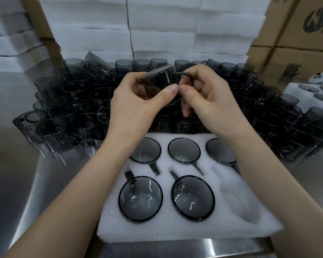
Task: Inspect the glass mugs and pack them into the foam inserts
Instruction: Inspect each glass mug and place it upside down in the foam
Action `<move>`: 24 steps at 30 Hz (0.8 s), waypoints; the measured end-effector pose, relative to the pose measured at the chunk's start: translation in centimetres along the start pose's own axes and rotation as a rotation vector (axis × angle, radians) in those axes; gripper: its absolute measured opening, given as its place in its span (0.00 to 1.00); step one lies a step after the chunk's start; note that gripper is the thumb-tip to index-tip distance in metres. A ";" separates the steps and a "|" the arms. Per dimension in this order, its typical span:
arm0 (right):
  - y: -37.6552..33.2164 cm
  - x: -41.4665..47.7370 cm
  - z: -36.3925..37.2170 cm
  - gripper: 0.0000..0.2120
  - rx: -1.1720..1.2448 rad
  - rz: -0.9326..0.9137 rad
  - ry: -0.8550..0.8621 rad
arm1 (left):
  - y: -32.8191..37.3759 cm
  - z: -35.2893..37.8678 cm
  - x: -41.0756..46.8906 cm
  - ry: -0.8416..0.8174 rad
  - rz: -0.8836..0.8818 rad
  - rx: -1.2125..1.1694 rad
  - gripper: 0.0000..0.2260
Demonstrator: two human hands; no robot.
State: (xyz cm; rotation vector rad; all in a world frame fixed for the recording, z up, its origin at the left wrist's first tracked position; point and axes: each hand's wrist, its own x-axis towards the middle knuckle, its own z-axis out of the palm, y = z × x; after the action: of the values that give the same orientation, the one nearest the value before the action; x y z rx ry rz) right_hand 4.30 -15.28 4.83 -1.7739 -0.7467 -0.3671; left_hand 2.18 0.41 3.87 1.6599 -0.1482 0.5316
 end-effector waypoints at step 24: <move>1.0 0.1 0.2 0.14 0.378 0.284 -0.046 | 0.0 0.1 -0.4 -0.321 0.188 0.213 0.32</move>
State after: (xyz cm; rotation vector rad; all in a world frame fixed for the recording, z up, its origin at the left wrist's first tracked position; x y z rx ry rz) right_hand 5.05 -15.27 4.12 -1.5039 -0.5434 0.0080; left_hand 1.90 0.20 3.70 1.9447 -0.5015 0.4289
